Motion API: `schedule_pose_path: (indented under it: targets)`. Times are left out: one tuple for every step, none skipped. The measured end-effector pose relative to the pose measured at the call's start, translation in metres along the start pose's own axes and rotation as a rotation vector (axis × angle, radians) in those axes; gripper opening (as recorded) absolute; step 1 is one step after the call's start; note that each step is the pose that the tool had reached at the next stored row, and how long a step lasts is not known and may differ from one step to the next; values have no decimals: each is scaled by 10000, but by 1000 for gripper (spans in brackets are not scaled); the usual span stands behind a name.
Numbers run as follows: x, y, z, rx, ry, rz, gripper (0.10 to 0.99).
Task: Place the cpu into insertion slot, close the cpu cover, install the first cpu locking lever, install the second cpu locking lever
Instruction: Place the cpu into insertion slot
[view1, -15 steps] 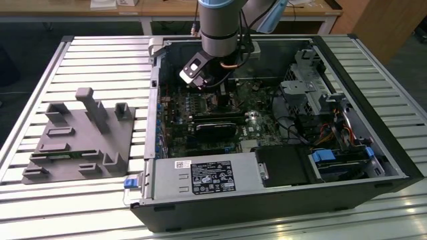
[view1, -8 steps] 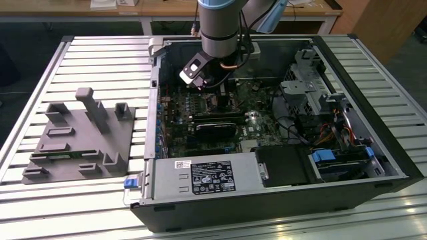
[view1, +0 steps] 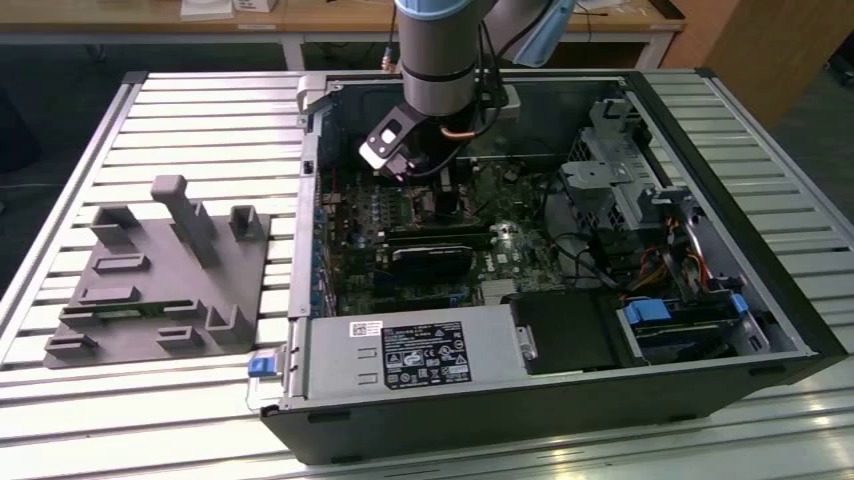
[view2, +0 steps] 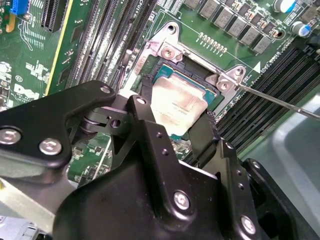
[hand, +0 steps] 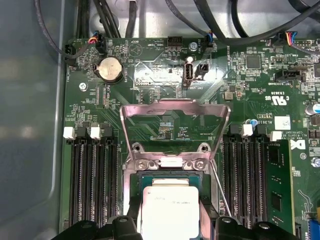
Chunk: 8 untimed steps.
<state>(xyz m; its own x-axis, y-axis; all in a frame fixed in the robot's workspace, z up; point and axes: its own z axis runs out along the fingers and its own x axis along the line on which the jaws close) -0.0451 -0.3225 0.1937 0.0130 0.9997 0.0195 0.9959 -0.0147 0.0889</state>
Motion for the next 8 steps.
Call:
schedule_pose_path:
  targets:
    - [1, 0, 1, 1, 3, -36, 541]
    - [1, 0, 2, 1, 4, -64, 541]
    - [1, 0, 3, 1, 4, -75, 541]
    - [1, 0, 6, 1, 4, -76, 541]
    - [1, -1, 9, 1, 2, -77, 541]
    - [1, -1, 12, 2, 1, -77, 541]
    - [1, -1, 15, 2, 0, -77, 541]
    - [1, -1, 14, 2, 0, -77, 541]
